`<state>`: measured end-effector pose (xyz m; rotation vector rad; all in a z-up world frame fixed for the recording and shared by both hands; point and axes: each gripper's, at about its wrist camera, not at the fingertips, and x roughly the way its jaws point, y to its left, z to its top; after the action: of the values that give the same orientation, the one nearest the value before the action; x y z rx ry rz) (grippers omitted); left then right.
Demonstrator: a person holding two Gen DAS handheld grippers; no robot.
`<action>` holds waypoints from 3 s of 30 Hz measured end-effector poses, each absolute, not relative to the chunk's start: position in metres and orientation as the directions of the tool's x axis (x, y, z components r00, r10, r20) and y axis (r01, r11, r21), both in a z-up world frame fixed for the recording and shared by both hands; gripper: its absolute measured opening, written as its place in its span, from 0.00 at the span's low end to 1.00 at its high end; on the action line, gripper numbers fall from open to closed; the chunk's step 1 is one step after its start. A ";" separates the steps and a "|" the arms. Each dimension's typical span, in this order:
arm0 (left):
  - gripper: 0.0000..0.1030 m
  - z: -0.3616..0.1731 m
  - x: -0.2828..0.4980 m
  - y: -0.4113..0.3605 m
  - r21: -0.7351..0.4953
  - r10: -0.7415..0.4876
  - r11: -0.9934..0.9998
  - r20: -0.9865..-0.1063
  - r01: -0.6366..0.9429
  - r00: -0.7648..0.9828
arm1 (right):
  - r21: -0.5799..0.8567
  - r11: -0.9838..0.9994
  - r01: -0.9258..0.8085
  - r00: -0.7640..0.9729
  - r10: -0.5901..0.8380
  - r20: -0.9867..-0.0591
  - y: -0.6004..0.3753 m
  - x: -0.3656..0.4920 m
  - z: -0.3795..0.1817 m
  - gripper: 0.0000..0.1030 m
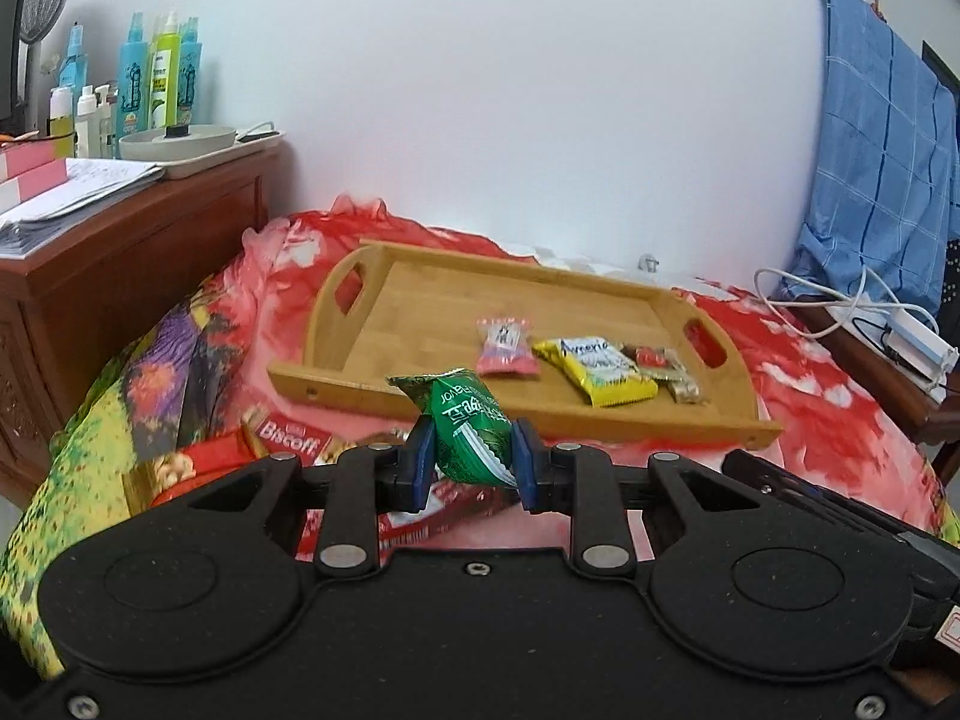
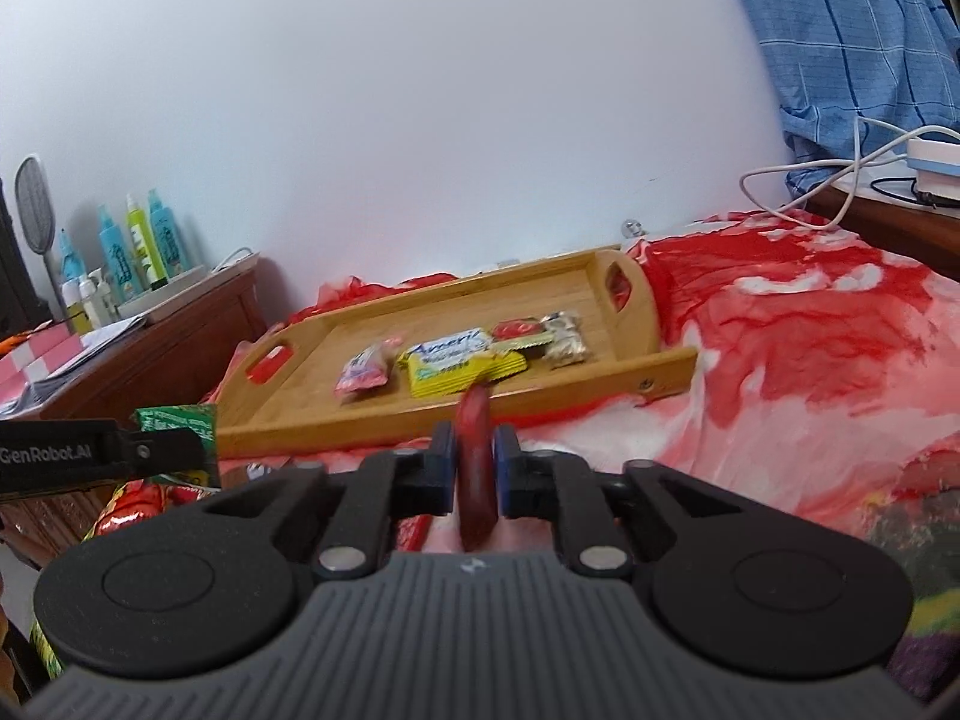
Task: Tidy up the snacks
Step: 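Carry both snacks over the bamboo tray and open both tools to drop them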
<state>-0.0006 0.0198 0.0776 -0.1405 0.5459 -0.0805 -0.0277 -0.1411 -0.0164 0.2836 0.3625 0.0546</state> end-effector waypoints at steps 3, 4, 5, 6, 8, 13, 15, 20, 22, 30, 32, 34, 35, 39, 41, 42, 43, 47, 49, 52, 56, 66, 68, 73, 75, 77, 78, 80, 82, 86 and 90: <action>0.24 0.078 0.004 0.019 -0.152 -0.112 0.988 -0.510 0.039 0.853 | 0.277 0.961 0.008 0.933 0.093 -0.347 -0.145 -0.024 -0.015 0.13; 0.24 0.078 0.004 0.018 -0.153 -0.114 0.987 -0.511 0.040 0.852 | 0.277 0.961 0.015 0.931 0.087 -0.354 -0.145 -0.023 -0.015 0.13; 0.24 0.078 0.005 0.018 -0.153 -0.116 0.987 -0.512 0.043 0.851 | 0.280 0.960 0.011 0.924 0.097 -0.369 -0.146 -0.021 -0.016 0.14; 0.24 0.076 0.005 0.017 -0.151 -0.118 0.988 -0.514 0.046 0.850 | 0.282 0.959 0.005 0.917 0.108 -0.385 -0.146 -0.019 -0.018 0.15; 0.24 0.075 0.005 0.016 -0.147 -0.122 0.988 -0.517 0.053 0.847 | 0.271 0.963 0.000 0.899 0.119 -0.422 -0.145 -0.019 -0.021 0.23; 0.24 0.071 0.005 0.013 -0.140 -0.131 0.988 -0.525 0.066 0.841 | 0.264 0.962 -0.063 0.863 0.186 -0.470 -0.136 -0.021 -0.029 0.28; 0.24 0.070 0.004 0.013 -0.135 -0.132 0.988 -0.526 0.071 0.840 | 0.238 0.966 -0.100 0.851 0.206 -0.483 -0.129 -0.020 -0.031 0.44; 0.24 0.067 0.005 0.013 -0.129 -0.131 0.989 -0.533 0.072 0.836 | 0.192 0.971 -0.144 0.814 0.226 -0.534 -0.115 -0.014 -0.037 0.48; 0.24 0.066 0.005 0.013 -0.127 -0.127 0.989 -0.534 0.069 0.836 | 0.176 0.973 -0.148 0.812 0.221 -0.540 -0.113 -0.014 -0.036 0.27; 0.24 0.066 0.007 0.015 -0.128 -0.119 0.990 -0.532 0.059 0.839 | 0.326 0.937 -0.125 0.836 0.276 -0.473 -0.140 -0.005 -0.016 0.27; 0.24 0.067 0.008 0.015 -0.129 -0.122 0.990 -0.530 0.063 0.839 | 0.348 0.931 -0.105 0.843 0.269 -0.466 -0.147 0.001 -0.013 0.27; 0.24 0.068 0.010 0.015 -0.128 -0.125 0.990 -0.526 0.067 0.841 | 0.370 0.925 -0.090 0.850 0.265 -0.456 -0.154 0.005 -0.011 0.27; 0.24 0.069 0.011 0.015 -0.127 -0.127 0.989 -0.526 0.070 0.841 | 0.380 0.921 -0.085 0.852 0.265 -0.452 -0.157 0.008 -0.010 0.27; 0.24 0.071 0.020 0.016 -0.129 -0.133 0.989 -0.530 0.076 0.837 | 0.394 0.916 -0.076 0.861 0.260 -0.437 -0.166 0.016 -0.004 0.27; 0.24 0.072 0.026 0.016 -0.129 -0.136 0.988 -0.531 0.079 0.836 | 0.398 0.914 -0.077 0.865 0.260 -0.429 -0.169 0.021 -0.001 0.27; 0.24 0.073 0.030 0.016 -0.130 -0.138 0.988 -0.532 0.080 0.835 | 0.398 0.914 -0.079 0.867 0.260 -0.425 -0.171 0.024 0.001 0.27; 0.24 0.074 0.034 0.017 -0.131 -0.140 0.988 -0.533 0.082 0.834 | 0.396 0.915 -0.079 0.870 0.257 -0.421 -0.172 0.028 0.003 0.27; 0.24 0.076 0.053 0.017 -0.140 -0.160 0.985 -0.544 0.098 0.824 | 0.380 0.922 -0.078 0.886 0.239 -0.398 -0.179 0.042 0.015 0.27; 0.24 0.076 0.065 0.018 -0.143 -0.163 0.985 -0.552 0.100 0.818 | 0.368 0.927 -0.075 0.893 0.226 -0.389 -0.183 0.051 0.020 0.27; 0.24 0.077 0.083 0.019 -0.129 -0.151 0.987 -0.555 0.095 0.818 | 0.326 0.944 -0.059 0.902 0.190 -0.388 -0.189 0.067 0.025 0.27; 0.24 0.079 0.110 0.023 -0.126 -0.147 0.988 -0.560 0.092 0.815 | 0.299 0.954 -0.033 0.902 0.157 -0.401 -0.199 0.091 0.025 0.27; 0.24 0.061 0.169 0.026 -0.095 -0.120 0.992 -0.612 0.078 0.781 | 0.217 0.976 0.023 0.869 0.088 -0.487 -0.209 0.137 0.006 0.27; 0.24 0.056 0.175 0.026 -0.096 -0.118 0.993 -0.623 0.074 0.773 | 0.206 0.978 0.025 0.862 0.083 -0.500 -0.208 0.141 0.002 0.27; 0.24 0.049 0.182 0.022 -0.086 -0.121 0.993 -0.629 0.086 0.768 | 0.198 0.980 0.026 0.852 0.082 -0.518 -0.204 0.147 -0.004 0.27; 0.24 0.047 0.183 0.020 -0.084 -0.124 0.992 -0.628 0.091 0.769 | 0.191 0.981 0.024 0.848 0.081 -0.523 -0.202 0.149 -0.005 0.27; 0.24 0.046 0.185 0.019 -0.087 -0.129 0.992 -0.625 0.096 0.770 | 0.185 0.982 0.023 0.844 0.080 -0.530 -0.200 0.151 -0.008 0.27; 0.24 0.045 0.186 0.019 -0.089 -0.132 0.991 -0.625 0.098 0.770 | 0.185 0.982 0.024 0.842 0.080 -0.533 -0.200 0.152 -0.009 0.27; 0.24 0.045 0.187 0.018 -0.089 -0.134 0.991 -0.625 0.101 0.769 | 0.186 0.982 0.025 0.842 0.080 -0.534 -0.199 0.152 -0.009 0.27; 0.24 0.045 0.188 0.018 -0.088 -0.135 0.991 -0.625 0.102 0.769 | 0.192 0.981 0.025 0.842 0.082 -0.533 -0.200 0.153 -0.009 0.27; 0.24 0.045 0.189 0.018 -0.095 -0.142 0.990 -0.626 0.106 0.767 | 0.198 0.980 0.026 0.842 0.085 -0.533 -0.200 0.153 -0.009 0.27; 0.25 0.044 0.190 0.020 -0.104 -0.147 0.989 -0.629 0.104 0.763 | 0.209 0.977 0.028 0.841 0.090 -0.533 -0.202 0.154 -0.010 0.27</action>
<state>0.1902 0.0195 0.0442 -0.0643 0.6889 -0.1368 0.1536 -0.2017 -0.0098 0.2133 0.5717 0.0327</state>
